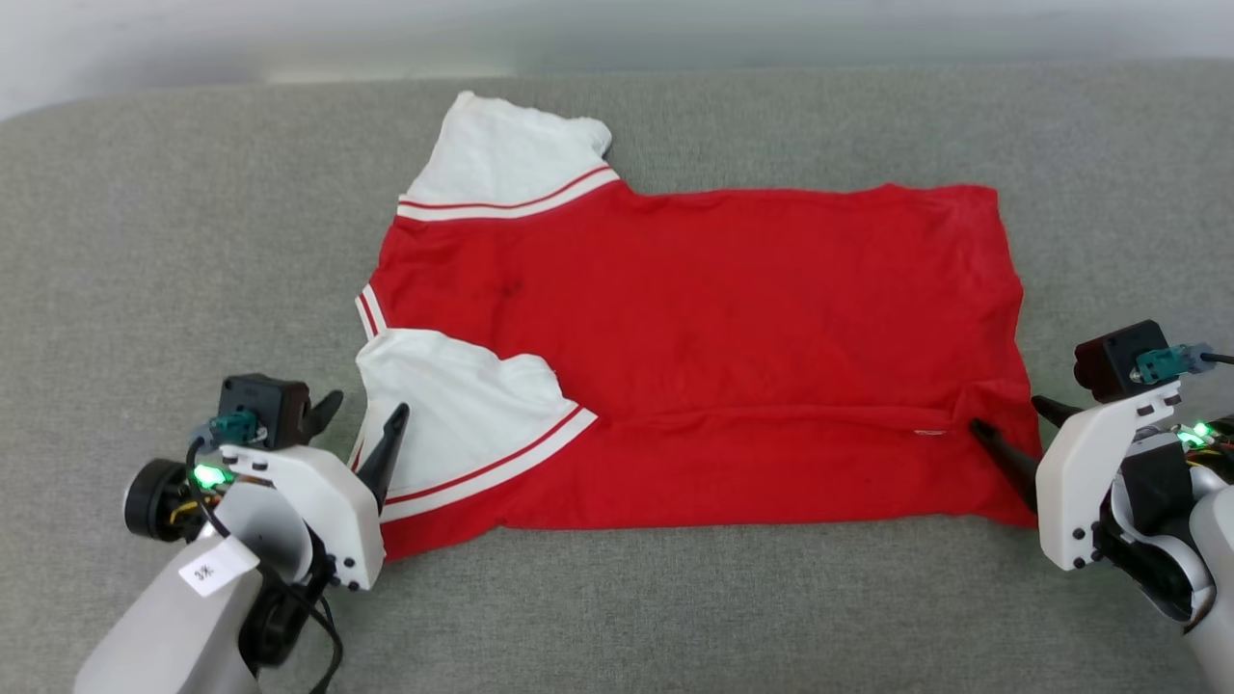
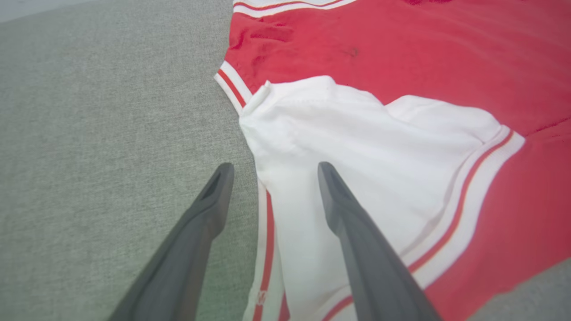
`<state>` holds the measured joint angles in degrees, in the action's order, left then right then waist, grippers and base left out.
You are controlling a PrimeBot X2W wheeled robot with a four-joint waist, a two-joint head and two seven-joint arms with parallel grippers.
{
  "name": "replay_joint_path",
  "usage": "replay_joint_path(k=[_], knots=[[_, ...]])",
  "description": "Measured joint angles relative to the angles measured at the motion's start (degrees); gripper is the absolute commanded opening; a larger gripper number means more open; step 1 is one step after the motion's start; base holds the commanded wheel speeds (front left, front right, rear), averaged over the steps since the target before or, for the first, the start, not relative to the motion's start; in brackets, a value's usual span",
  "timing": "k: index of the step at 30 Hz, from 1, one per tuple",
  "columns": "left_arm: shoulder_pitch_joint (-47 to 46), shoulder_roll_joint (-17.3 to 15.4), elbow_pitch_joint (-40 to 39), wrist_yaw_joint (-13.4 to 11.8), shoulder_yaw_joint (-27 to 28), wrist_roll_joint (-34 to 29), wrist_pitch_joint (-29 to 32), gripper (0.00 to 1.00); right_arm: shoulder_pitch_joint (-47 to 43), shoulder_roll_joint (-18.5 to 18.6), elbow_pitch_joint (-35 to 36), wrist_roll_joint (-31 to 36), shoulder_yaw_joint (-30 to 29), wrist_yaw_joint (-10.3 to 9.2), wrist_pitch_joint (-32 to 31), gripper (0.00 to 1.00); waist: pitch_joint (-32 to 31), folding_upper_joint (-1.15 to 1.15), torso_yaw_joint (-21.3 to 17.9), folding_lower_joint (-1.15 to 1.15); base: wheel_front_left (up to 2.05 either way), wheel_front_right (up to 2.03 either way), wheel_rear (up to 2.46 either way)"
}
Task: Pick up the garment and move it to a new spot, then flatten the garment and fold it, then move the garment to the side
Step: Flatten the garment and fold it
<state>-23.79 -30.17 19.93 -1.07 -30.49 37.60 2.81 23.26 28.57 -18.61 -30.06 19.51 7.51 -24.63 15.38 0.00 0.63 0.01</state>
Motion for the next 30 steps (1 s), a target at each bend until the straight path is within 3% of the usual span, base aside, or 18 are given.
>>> replay_joint_path(k=[5,14,22,30], knots=[[2.3,0.5,0.7,-1.6,0.5,1.1,-0.4,1.00,-2.2,-0.9,0.1,1.5,-3.0,0.00,-2.8,1.00,-3.2,0.00,0.1,-0.01,0.00,0.00,0.00],[12.0,-1.0,-9.7,-9.3,1.2,4.3,7.2,1.00,-11.0,-6.8,8.1,8.7,-14.6,0.00,-13.3,1.00,-7.7,0.00,0.3,-0.02,0.00,0.00,0.00],[17.7,-3.5,-19.0,-16.4,1.1,4.7,13.2,1.00,-16.3,-14.0,21.0,11.9,-20.8,0.00,-20.0,1.00,-6.0,0.00,-0.2,-0.02,0.00,0.00,0.00],[17.3,-3.4,-19.0,-19.1,1.7,4.1,13.7,1.00,-18.0,-15.8,26.9,14.3,-22.5,0.00,-22.8,1.00,-3.0,0.00,-1.2,-0.01,0.00,0.00,0.00]])
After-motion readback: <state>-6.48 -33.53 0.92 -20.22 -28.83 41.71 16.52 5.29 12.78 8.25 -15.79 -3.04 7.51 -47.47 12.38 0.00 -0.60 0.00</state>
